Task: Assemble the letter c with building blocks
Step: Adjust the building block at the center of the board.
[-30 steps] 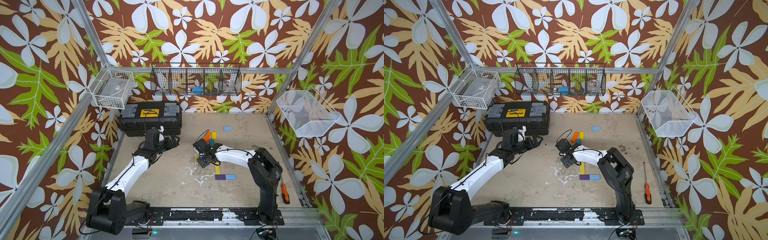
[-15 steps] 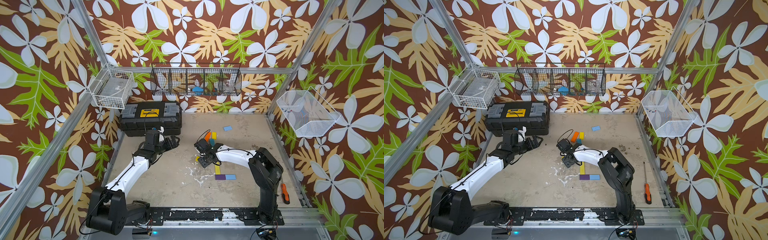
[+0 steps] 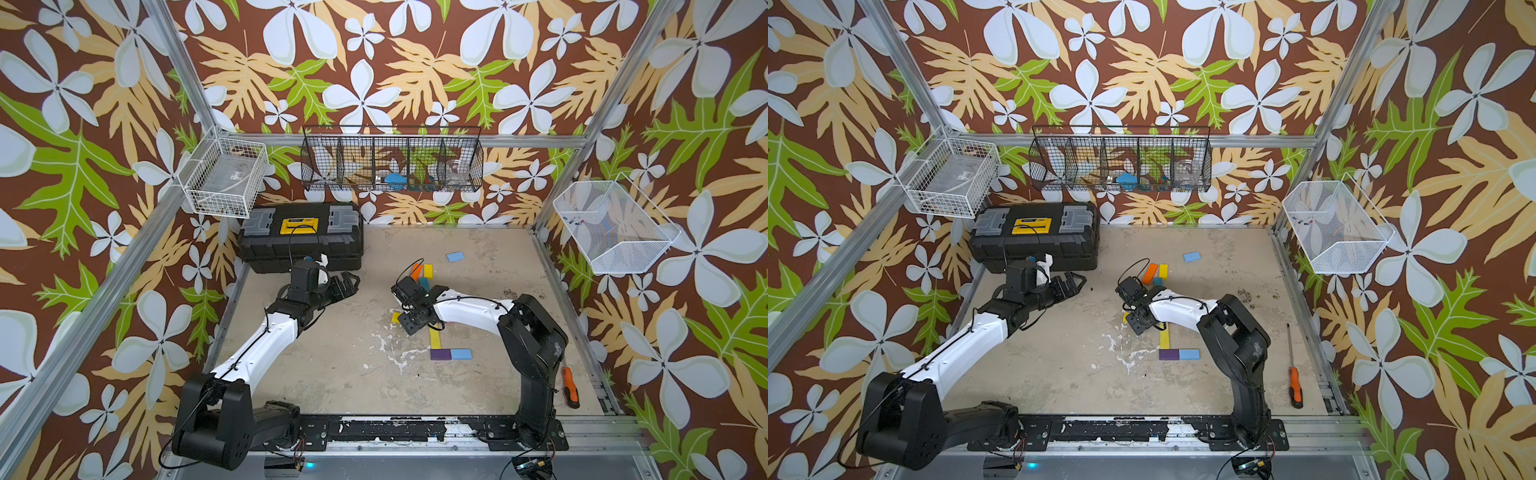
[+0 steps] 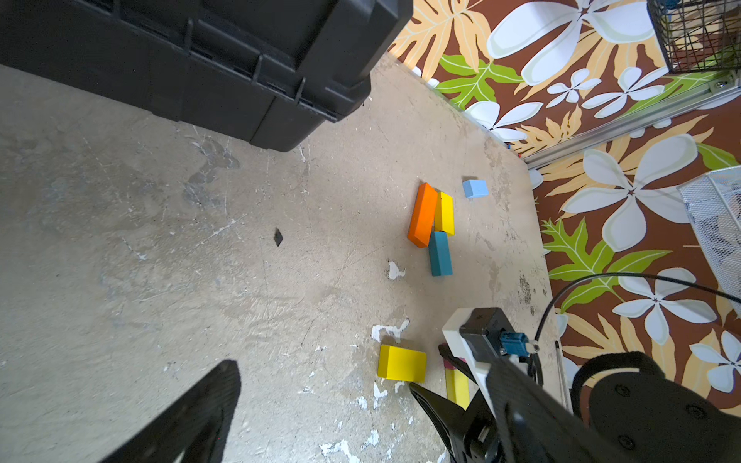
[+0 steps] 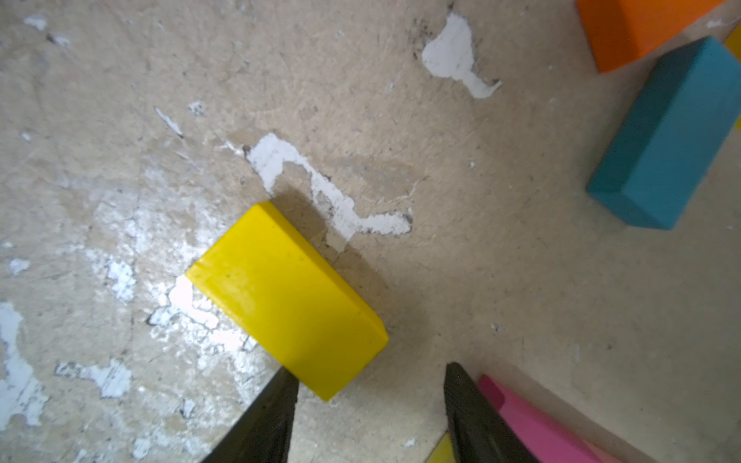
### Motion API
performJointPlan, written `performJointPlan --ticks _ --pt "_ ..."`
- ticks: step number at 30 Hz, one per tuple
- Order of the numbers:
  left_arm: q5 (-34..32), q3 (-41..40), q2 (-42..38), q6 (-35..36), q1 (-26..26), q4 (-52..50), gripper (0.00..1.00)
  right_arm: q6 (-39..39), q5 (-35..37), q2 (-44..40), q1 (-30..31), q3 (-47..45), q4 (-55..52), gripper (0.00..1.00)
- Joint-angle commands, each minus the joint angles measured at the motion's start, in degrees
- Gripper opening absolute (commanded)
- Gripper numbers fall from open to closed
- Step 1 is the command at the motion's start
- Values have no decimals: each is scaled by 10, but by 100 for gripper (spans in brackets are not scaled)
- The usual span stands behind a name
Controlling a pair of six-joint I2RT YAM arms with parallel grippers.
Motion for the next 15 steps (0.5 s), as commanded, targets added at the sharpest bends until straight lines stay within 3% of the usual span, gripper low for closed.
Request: performJointPlan --ticks 1,15 --pt "7 -2 -3 2 1 14 100 3 3 -6 -2 -1 -1 60" --pt "9 -3 -2 0 1 18 100 9 -17 -24 -9 2 -11 60"
